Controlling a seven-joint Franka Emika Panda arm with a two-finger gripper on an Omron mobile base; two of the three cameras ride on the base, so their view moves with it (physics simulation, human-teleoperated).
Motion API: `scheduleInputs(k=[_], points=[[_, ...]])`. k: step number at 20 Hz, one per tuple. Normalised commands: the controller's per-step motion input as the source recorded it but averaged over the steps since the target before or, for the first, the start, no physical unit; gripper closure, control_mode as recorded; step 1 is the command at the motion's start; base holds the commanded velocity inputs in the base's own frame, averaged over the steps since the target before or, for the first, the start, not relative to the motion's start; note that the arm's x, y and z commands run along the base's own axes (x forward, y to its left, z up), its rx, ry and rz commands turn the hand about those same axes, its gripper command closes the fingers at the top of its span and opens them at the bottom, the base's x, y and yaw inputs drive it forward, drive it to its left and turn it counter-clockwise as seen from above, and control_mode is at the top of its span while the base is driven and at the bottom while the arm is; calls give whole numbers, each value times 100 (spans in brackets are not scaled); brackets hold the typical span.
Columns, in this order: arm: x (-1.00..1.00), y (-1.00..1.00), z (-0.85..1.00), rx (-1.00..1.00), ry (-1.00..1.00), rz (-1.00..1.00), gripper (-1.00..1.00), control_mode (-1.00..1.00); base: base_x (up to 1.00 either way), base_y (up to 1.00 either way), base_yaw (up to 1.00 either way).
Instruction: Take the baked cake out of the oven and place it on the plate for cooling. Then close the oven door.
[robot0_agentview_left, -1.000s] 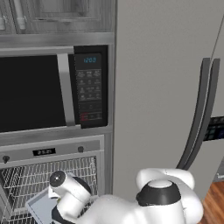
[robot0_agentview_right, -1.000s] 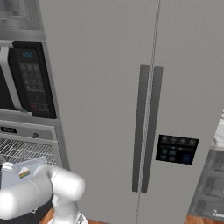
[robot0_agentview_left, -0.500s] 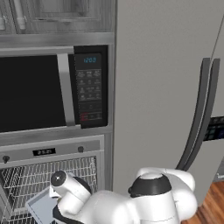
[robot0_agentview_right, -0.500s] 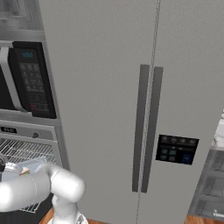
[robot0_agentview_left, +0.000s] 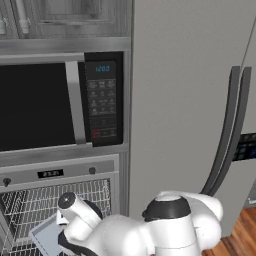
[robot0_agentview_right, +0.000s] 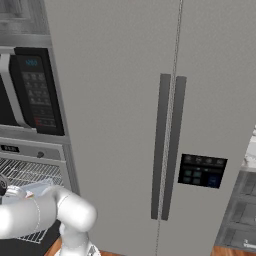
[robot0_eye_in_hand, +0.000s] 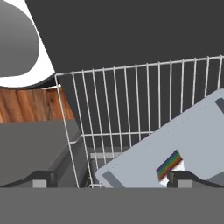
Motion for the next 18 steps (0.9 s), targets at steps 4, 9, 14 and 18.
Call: scheduleInputs(k=[4, 9, 14, 18], points=[[2, 4, -14, 0, 1, 0, -100, -100, 0, 0, 0], [7, 10, -18, 0, 0, 0, -100, -100, 0, 0, 0], [16, 7, -3, 0, 0, 0, -100, -100, 0, 0, 0], [19, 10, -8, 0, 0, 0, -100, -100, 0, 0, 0]])
